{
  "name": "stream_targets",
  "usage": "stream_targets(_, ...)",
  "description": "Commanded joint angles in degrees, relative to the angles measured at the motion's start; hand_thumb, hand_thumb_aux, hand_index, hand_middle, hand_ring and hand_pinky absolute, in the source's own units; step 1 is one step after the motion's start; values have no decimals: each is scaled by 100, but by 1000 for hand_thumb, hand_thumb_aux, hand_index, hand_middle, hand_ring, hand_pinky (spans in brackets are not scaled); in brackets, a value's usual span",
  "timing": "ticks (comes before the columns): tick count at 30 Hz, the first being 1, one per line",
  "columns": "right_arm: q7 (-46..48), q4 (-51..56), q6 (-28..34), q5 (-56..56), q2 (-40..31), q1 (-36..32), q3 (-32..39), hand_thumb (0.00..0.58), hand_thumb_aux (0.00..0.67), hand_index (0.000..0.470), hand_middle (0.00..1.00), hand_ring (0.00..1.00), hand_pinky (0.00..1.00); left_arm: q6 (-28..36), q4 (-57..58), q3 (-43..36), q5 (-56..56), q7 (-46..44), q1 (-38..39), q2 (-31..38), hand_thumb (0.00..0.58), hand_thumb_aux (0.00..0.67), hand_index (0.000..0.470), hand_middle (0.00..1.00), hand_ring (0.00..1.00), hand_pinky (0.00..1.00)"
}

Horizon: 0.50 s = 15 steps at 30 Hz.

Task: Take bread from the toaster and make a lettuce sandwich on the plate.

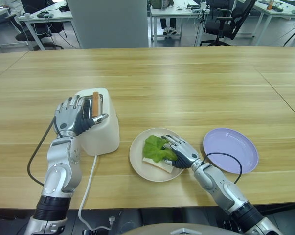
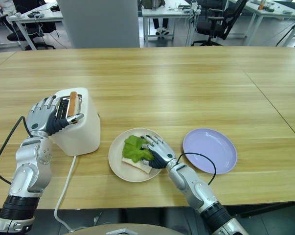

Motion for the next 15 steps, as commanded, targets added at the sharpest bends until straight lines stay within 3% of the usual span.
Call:
stream_targets(1, 150, -136, 32, 34, -35, 60, 17, 0, 0, 0, 0, 0, 0, 78, 119, -91, -46, -199, -63, 78, 0, 0, 0, 0, 0, 0)
stream_targets(15, -312, -547, 45, 253, -48, 92, -538, 0, 0, 0, 0, 0, 0, 287, 796, -611, -4, -584, -605, 46, 0, 0, 0, 0, 0, 0)
